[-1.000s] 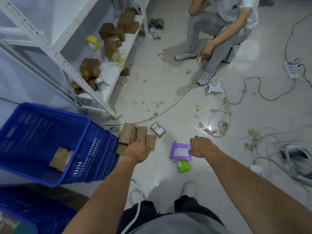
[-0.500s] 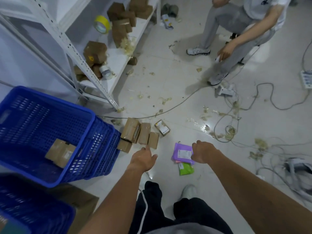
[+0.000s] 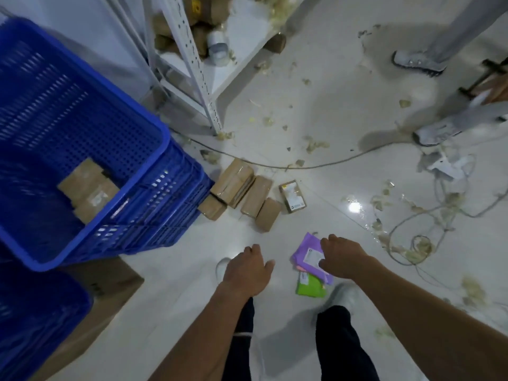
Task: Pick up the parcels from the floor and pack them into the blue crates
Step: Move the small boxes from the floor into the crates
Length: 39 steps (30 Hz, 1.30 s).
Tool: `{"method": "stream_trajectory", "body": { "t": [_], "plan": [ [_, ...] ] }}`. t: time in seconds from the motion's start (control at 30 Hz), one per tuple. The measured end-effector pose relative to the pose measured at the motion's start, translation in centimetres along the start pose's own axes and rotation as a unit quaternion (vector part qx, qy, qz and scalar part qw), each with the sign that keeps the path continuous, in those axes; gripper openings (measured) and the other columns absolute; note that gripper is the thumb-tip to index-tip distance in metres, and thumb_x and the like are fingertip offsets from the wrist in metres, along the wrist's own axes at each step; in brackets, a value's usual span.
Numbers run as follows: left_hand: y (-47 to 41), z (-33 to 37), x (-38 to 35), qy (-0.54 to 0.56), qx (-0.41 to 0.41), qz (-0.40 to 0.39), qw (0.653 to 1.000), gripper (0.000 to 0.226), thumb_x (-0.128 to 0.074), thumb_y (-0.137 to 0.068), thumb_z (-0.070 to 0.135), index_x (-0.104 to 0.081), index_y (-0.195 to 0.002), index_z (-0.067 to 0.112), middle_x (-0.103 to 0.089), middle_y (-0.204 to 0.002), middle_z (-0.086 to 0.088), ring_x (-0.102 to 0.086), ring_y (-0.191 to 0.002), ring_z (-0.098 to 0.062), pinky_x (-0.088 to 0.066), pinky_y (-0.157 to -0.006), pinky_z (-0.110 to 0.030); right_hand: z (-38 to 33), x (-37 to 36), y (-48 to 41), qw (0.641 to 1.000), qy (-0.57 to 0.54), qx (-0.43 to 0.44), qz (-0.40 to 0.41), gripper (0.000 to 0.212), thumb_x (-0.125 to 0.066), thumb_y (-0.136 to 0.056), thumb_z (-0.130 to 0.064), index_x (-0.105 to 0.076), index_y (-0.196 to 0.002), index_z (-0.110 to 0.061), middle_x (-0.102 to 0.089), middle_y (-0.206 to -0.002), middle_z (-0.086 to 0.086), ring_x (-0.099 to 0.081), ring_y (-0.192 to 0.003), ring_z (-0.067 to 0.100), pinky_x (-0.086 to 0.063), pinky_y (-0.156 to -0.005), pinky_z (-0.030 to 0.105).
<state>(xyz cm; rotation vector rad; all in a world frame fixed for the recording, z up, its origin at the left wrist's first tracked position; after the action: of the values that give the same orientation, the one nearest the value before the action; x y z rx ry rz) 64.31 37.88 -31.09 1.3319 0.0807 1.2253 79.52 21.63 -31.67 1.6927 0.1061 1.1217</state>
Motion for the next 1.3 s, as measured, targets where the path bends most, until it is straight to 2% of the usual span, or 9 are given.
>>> {"method": "stream_trajectory", "body": {
  "t": [0.27,0.43,0.5,0.57,0.73,0.83,0.93,1.07,1.3],
  "plan": [
    [-15.6,-2.7,-11.1,0.005,0.044,-0.014,0.999,0.051,-0.039,-0.103,0.046,-0.043,-0.136,0.007,-0.052,-0.135,-0.013,-0.054,-0.121,-0.03,-0.043,-0.093,-0.037,1.3,-6.8,-15.8,0.994,0.067,0.085,0.004,0.034,-0.05,-0.095,-0.031,-0.049,-0.122,-0.011,-0.051,-0.121,0.007,-0.055,-0.115,0.026,-0.047,-0.089,0.035],
    [-27.2,-5.1,-16.4,-0.013,0.035,0.077,0.996,0.046,-0.046,-0.1,0.036,-0.048,-0.136,0.007,-0.049,-0.139,-0.015,-0.053,-0.123,-0.029,-0.044,-0.099,-0.036,-0.4,-10.4,-28.0,0.976,0.116,0.156,0.097,0.029,-0.041,-0.096,-0.02,-0.046,-0.123,-0.013,-0.052,-0.122,0.005,-0.056,-0.11,0.024,-0.047,-0.082,0.037],
    [-31.7,-5.9,-18.2,-0.049,0.017,0.14,0.989,0.039,-0.066,-0.088,0.033,-0.064,-0.117,0.006,-0.062,-0.123,-0.016,-0.065,-0.103,-0.029,-0.054,-0.083,-0.035,-1.4,-12.0,-32.5,0.963,0.127,0.194,0.135,0.036,-0.04,-0.096,-0.02,-0.044,-0.131,-0.012,-0.052,-0.127,0.008,-0.056,-0.111,0.026,-0.048,-0.084,0.038],
    [-35.6,-7.4,-20.8,-0.082,0.048,0.131,0.987,0.039,-0.083,-0.068,0.031,-0.072,-0.098,0.008,-0.069,-0.101,-0.013,-0.068,-0.082,-0.025,-0.056,-0.065,-0.03,-2.2,-13.8,-36.9,0.948,0.145,0.226,0.171,0.045,-0.04,-0.094,-0.018,-0.042,-0.138,-0.01,-0.051,-0.131,0.01,-0.054,-0.113,0.027,-0.049,-0.088,0.039],
    [-42.5,-10.0,-24.1,-0.132,0.106,0.189,0.967,0.066,-0.075,-0.074,0.034,-0.057,-0.126,-0.004,-0.064,-0.118,-0.022,-0.064,-0.103,-0.036,-0.057,-0.081,-0.04,-4.0,-17.0,-45.1,0.919,0.178,0.28,0.213,0.06,-0.056,-0.086,-0.01,-0.04,-0.144,-0.005,-0.041,-0.148,0.015,-0.04,-0.136,0.031,-0.04,-0.108,0.044],
    [-44.2,-10.6,-24.6,-0.131,0.12,0.215,0.96,0.078,-0.071,-0.082,0.041,-0.044,-0.139,-0.005,-0.056,-0.134,-0.025,-0.058,-0.119,-0.037,-0.052,-0.094,-0.042,-4.9,-17.6,-47.5,0.899,0.221,0.3,0.23,0.072,-0.061,-0.089,-0.017,-0.027,-0.152,-0.006,-0.026,-0.159,0.015,-0.024,-0.147,0.029,-0.025,-0.118,0.047],
    [-44.7,-10.9,-24.8,-0.093,0.098,0.233,0.963,0.082,-0.074,-0.079,0.043,-0.043,-0.14,-0.001,-0.056,-0.131,-0.02,-0.059,-0.114,-0.031,-0.054,-0.091,-0.039,-5.4,-17.7,-48.6,0.893,0.268,0.291,0.213,0.084,-0.065,-0.089,-0.029,-0.015,-0.154,-0.011,-0.019,-0.16,0.011,-0.017,-0.148,0.027,-0.016,-0.12,0.044],
    [-43.5,-11.1,-24.3,-0.068,0.048,0.241,0.967,0.081,-0.081,-0.07,0.037,-0.048,-0.136,0.001,-0.059,-0.124,-0.017,-0.061,-0.106,-0.028,-0.056,-0.084,-0.035,-5.2,-17.8,-47.2,0.894,0.274,0.289,0.205,0.077,-0.07,-0.083,-0.036,-0.032,-0.146,-0.013,-0.039,-0.142,0.008,-0.039,-0.128,0.026,-0.034,-0.112,0.043],
    [-37.3,-8.7,-20.2,-0.032,-0.043,0.25,0.967,0.072,-0.074,-0.058,0.017,-0.054,-0.125,0.0,-0.058,-0.11,-0.014,-0.059,-0.091,-0.027,-0.053,-0.071,-0.031,-3.8,-14.7,-40.0,0.909,0.261,0.276,0.17,0.071,-0.064,-0.084,-0.041,-0.036,-0.143,-0.012,-0.042,-0.134,0.009,-0.044,-0.117,0.025,-0.041,-0.101,0.039]
  ]
}}
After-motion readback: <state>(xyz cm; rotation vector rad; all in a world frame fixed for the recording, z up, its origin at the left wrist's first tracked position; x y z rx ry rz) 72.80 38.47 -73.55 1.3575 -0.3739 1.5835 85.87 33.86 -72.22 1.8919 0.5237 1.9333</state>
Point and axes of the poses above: each hand's wrist, its own y-axis away from the middle knuckle, its own x-axis out of the back of the hand, z = x × y, the point moved 6 cm from there along -y, towards the middle knuckle
